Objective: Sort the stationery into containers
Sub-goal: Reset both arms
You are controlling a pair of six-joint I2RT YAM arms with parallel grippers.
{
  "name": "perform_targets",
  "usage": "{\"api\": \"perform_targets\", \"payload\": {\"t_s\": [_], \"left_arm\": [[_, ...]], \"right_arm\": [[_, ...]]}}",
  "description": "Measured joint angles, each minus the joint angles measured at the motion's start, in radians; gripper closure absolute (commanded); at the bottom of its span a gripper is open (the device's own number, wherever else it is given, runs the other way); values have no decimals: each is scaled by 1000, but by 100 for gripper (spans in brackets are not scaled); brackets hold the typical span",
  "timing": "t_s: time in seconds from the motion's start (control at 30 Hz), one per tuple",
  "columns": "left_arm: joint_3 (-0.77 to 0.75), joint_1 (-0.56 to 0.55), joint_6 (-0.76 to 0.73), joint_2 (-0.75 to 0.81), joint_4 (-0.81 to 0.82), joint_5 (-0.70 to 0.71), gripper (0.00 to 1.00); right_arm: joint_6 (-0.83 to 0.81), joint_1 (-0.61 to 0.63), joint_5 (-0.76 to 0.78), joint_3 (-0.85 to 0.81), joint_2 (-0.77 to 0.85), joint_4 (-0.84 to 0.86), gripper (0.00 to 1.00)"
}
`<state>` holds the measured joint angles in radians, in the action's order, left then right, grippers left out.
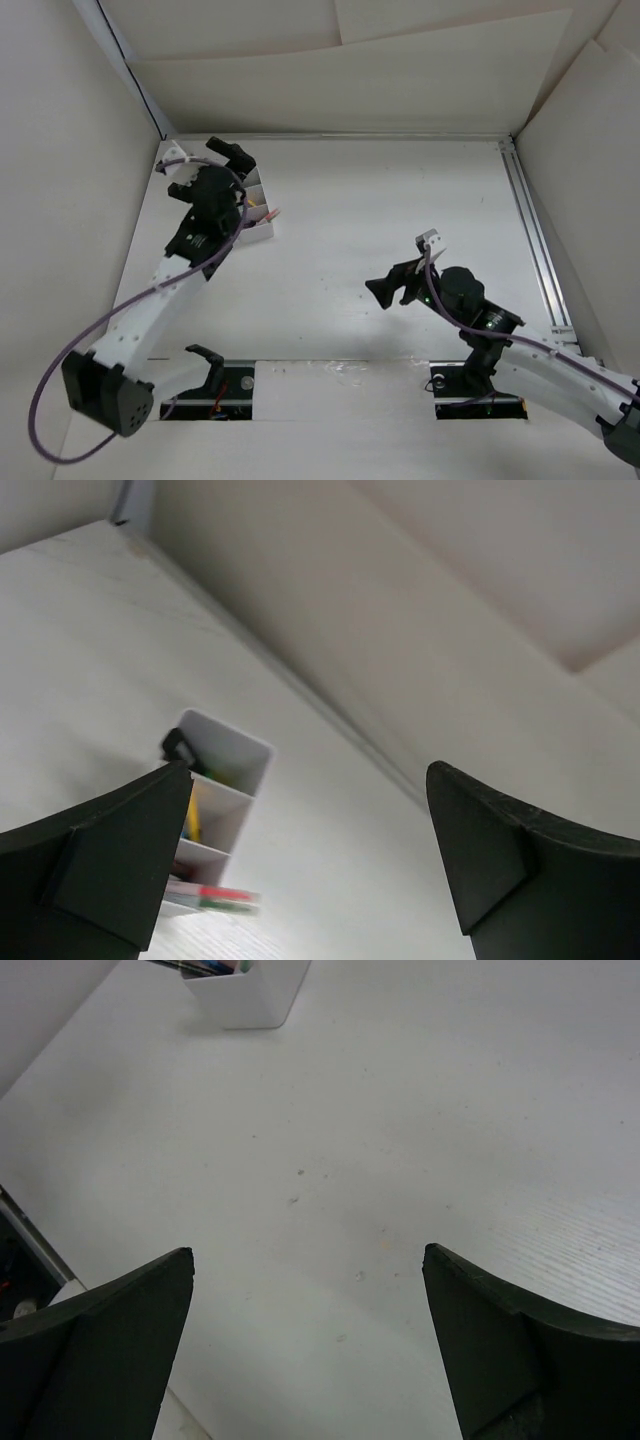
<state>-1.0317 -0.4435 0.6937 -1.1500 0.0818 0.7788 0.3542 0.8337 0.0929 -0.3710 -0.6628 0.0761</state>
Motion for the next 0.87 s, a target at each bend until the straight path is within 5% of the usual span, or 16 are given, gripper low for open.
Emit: {"api": "perform_targets", "payload": {"t_s": [0.13,0.43,0.67,0.87], "left_arm": [[42,2,3,192,0,-181,0],[389,2,-5,457,-190,-634,0],[424,2,-19,691,-261,-811,0],[406,2,-39,718,-265,-895,0]], "right_arm": [[1,0,39,-29,47,-84,0],[25,0,126,-113,258,-325,0],[43,8,150,-145,345,-457,0],[65,12,146,-145,349,-506,0]]}}
